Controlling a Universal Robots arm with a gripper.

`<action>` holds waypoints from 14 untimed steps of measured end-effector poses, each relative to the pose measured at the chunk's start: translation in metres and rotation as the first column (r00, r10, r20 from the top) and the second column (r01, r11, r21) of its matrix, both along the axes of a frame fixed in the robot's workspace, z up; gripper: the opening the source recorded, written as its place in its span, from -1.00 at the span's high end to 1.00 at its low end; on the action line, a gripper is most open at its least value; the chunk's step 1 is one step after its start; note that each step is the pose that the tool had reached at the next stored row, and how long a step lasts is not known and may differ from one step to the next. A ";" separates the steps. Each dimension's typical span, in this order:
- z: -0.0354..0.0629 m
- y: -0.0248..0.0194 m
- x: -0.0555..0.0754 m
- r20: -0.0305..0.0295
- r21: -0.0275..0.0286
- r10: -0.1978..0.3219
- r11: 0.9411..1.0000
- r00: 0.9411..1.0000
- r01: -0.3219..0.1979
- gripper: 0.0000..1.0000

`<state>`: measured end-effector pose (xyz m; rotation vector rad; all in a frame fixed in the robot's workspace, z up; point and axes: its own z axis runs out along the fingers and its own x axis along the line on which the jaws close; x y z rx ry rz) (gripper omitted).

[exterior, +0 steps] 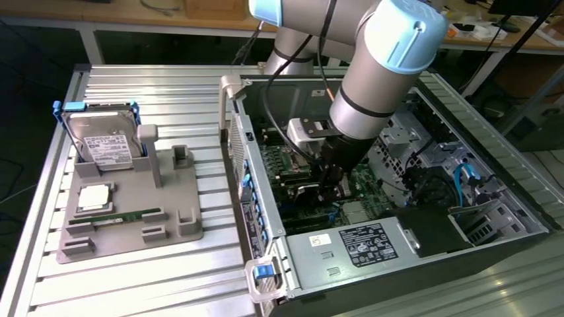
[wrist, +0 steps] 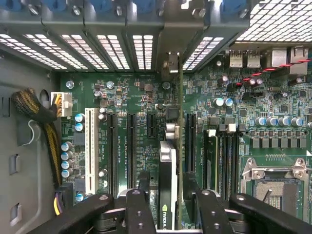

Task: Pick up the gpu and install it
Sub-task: 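Insert the gpu into the slot, then press down on the gpu until it lock into place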

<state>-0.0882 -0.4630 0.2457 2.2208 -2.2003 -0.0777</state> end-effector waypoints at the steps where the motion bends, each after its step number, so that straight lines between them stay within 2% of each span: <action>1: 0.0008 0.0000 0.000 0.000 0.000 0.000 1.000 1.000 0.000 0.19; 2: 0.0146 0.0008 0.000 0.000 -0.001 0.000 1.000 1.000 0.000 0.19; 4: 0.0209 0.0014 0.000 0.000 -0.001 0.000 1.000 1.000 0.000 0.19; 5: 0.0401 0.0019 0.000 0.000 -0.001 0.000 1.000 1.000 0.000 0.19; 14: 0.0413 0.0019 0.000 0.000 -0.001 0.000 1.000 1.000 0.000 0.19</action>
